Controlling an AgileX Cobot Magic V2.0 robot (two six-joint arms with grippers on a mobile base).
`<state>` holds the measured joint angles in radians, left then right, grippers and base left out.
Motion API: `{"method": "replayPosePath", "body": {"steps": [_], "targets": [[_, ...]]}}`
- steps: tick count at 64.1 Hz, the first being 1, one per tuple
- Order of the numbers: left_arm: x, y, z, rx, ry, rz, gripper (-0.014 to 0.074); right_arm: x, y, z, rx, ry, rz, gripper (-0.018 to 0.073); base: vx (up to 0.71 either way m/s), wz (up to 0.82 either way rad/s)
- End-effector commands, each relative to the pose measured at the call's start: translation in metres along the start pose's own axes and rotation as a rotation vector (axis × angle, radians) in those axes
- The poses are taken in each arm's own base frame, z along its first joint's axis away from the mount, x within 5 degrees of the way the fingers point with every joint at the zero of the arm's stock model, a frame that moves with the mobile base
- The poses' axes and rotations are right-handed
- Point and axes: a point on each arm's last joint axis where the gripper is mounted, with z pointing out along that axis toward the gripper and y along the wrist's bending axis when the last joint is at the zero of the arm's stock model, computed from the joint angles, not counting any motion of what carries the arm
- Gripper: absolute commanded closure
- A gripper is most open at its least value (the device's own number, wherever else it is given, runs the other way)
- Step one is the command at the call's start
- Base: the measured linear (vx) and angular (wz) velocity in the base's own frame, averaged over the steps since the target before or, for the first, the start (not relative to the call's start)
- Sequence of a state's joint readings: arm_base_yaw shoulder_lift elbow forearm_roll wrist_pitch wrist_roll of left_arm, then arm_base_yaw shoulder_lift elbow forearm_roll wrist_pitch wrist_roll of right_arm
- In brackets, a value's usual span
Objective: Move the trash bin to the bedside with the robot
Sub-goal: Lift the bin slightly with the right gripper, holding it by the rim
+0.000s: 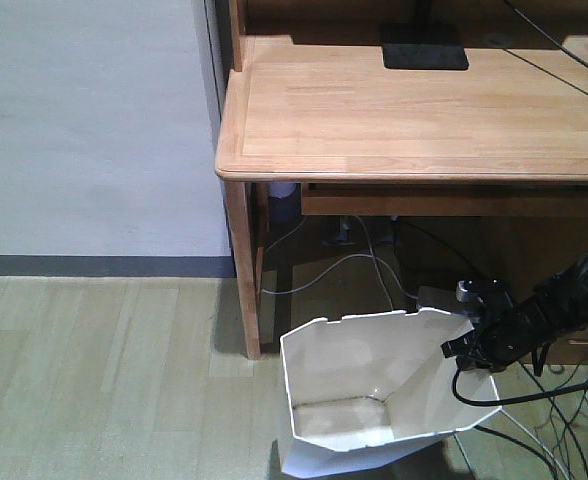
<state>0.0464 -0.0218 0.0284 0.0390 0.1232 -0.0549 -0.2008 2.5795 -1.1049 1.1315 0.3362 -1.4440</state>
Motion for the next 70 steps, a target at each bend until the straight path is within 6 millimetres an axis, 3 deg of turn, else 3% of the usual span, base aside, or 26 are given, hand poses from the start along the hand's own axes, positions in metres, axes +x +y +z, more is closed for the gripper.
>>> {"method": "replayPosePath", "body": {"steps": [1, 70], "targets": [[-0.0138, -0.0005, -0.0020, 0.005, -0.098, -0.009, 0.0603, -0.0202, 0.0112, -0.0264, -0.099, -0.076, 0.017, 0.0563, 0.00, 0.00], [-0.0138, -0.0005, -0.0020, 0.005, -0.098, -0.009, 0.0603, -0.0202, 0.0112, -0.0264, -0.099, -0.076, 0.017, 0.0563, 0.00, 0.01]]}}
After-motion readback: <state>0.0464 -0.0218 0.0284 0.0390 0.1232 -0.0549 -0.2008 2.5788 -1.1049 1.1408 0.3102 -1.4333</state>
